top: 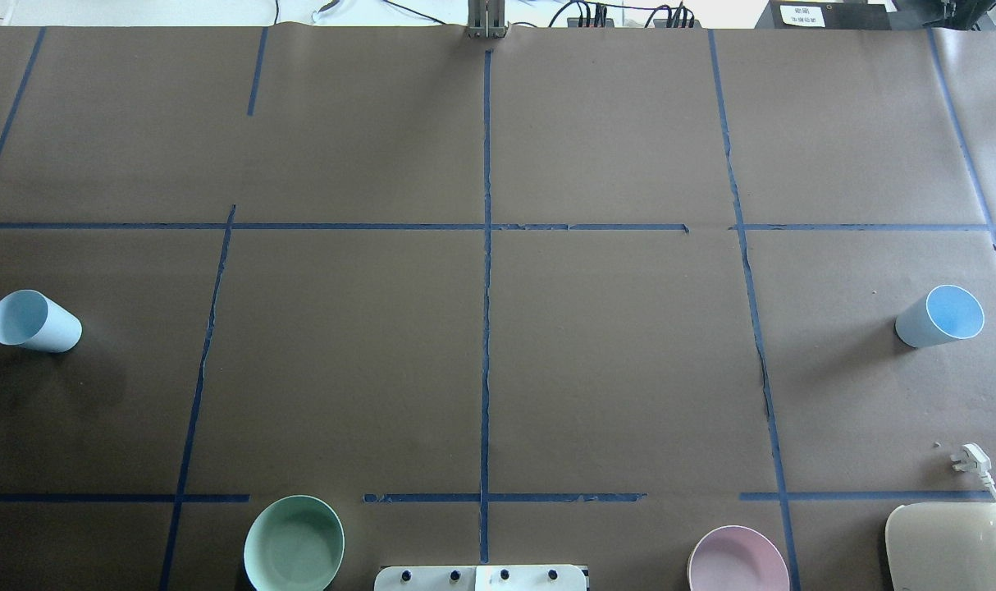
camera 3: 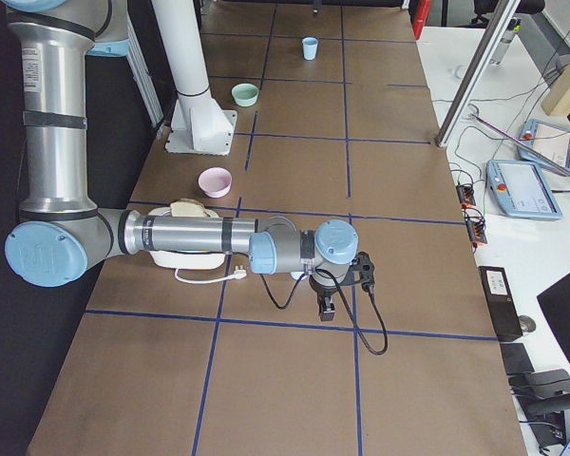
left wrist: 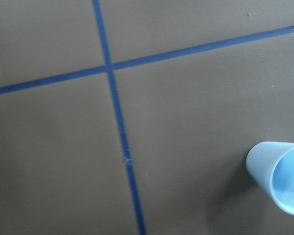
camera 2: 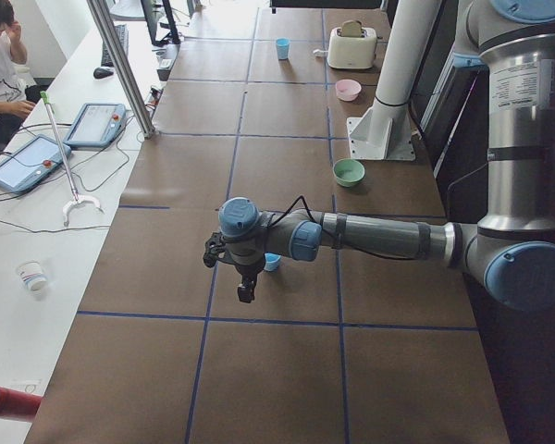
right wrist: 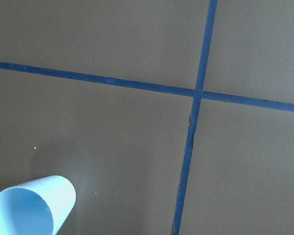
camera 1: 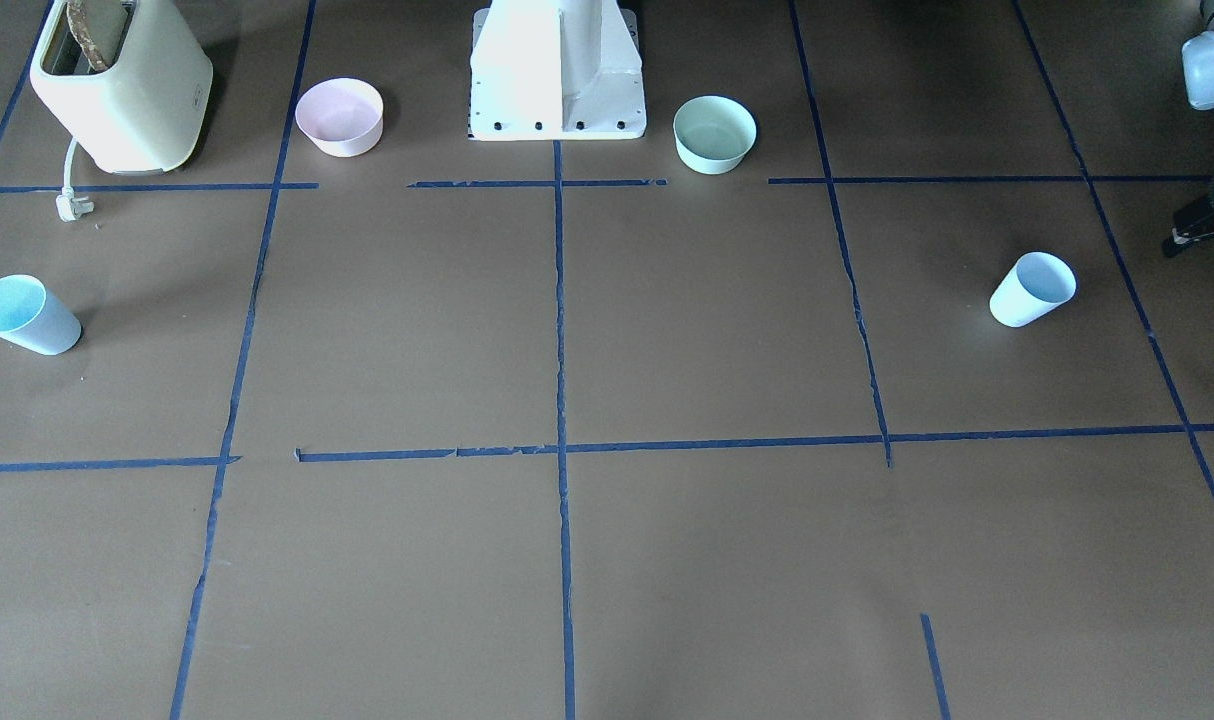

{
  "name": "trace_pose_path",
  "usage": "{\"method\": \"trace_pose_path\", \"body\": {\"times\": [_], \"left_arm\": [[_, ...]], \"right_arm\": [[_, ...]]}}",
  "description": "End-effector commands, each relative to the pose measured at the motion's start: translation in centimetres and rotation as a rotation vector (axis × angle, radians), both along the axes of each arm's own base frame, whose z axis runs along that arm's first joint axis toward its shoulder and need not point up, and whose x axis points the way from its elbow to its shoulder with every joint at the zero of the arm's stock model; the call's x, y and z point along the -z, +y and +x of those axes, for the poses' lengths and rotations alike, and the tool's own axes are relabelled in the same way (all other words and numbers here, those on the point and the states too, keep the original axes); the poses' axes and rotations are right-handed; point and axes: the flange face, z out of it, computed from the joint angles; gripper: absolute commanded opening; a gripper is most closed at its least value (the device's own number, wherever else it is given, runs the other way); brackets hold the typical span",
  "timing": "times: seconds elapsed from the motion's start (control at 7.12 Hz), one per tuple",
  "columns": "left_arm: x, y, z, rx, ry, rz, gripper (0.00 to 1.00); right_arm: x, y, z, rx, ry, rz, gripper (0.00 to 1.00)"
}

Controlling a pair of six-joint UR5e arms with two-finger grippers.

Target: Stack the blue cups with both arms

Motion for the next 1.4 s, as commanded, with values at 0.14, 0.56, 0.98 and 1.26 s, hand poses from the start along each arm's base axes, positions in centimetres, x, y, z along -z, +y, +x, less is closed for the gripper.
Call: {"method": "trace_pose_path", "body": {"times": [0.14, 0.56, 0.98, 1.26], "left_arm": [[-0.7, 3.7, 5.2, 0.020, 0.040, -0.041, 1.00], [-0.5, 3.3, 6.6, 0.023, 0.042, -0.067, 1.00], [-1.7, 1.7, 9.5, -0.011, 0.036, -0.090, 0.98], [-1.9, 1.6, 10.0, -0.019, 0.034, -0.096, 0.19]], "right_arm": [[-0.1, 0.2, -0.6, 0.008, -0.004, 0.023, 1.00], [-0.2, 0.2, -0.7, 0.011, -0.005, 0.020, 1.00], [-0.5, 0.3, -0.7, 0.010, -0.006, 0.011, 1.00], [-0.7, 0.8, -0.9, 0.014, -0.024, 0.003, 1.00]]}}
